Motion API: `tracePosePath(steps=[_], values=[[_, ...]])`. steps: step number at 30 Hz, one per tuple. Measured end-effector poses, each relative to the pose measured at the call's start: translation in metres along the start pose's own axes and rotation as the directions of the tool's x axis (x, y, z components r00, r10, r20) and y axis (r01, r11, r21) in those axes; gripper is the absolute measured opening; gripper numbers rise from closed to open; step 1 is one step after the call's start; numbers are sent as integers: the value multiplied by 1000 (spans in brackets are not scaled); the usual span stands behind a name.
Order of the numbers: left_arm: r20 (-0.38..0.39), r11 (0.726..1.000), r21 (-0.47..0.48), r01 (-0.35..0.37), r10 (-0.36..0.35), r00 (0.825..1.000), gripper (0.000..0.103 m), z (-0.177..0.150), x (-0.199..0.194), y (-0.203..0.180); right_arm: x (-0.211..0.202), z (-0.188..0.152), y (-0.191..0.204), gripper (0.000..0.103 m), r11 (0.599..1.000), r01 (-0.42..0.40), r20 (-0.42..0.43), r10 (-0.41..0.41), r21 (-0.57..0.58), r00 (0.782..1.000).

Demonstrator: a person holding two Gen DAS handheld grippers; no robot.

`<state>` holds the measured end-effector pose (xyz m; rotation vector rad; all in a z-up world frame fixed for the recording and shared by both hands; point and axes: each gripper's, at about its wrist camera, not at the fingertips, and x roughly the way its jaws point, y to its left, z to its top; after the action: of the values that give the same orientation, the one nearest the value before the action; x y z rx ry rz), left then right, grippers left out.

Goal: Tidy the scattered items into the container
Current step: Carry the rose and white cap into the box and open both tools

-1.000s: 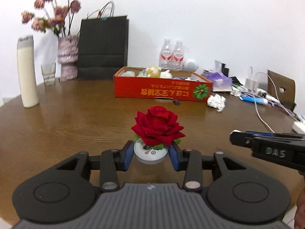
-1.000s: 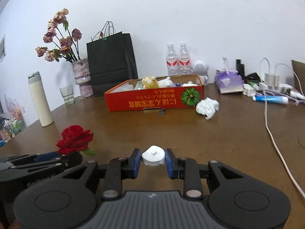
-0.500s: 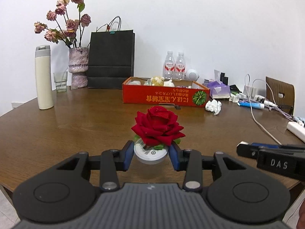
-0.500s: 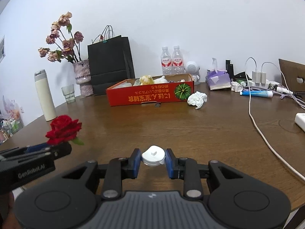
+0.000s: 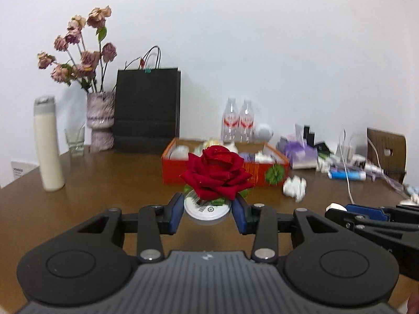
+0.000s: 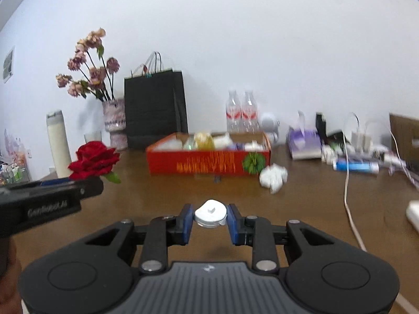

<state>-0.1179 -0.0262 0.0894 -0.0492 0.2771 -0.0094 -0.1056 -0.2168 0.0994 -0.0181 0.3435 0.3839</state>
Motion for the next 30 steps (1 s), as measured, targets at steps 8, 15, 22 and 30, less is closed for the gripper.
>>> tracePosePath(steps=[8, 15, 22, 30], values=[[-44, 1000, -10, 8, -9, 999, 40, 61, 79, 24, 68, 74, -25, 27, 1000, -4, 10, 4, -18, 1000], [-160, 998, -41, 50, -56, 986, 40, 117, 174, 28, 152, 138, -53, 27, 1000, -25, -57, 26, 19, 998], [-297, 998, -65, 16, -35, 954, 40, 135, 261, 29, 237, 173, -59, 27, 999, -15, -163, 6, -52, 987], [-526, 1000, -1, 6, -5, 851, 40, 131, 365, 19, 335, 181, -71, 27, 999, -20, -378, 0, -49, 926]])
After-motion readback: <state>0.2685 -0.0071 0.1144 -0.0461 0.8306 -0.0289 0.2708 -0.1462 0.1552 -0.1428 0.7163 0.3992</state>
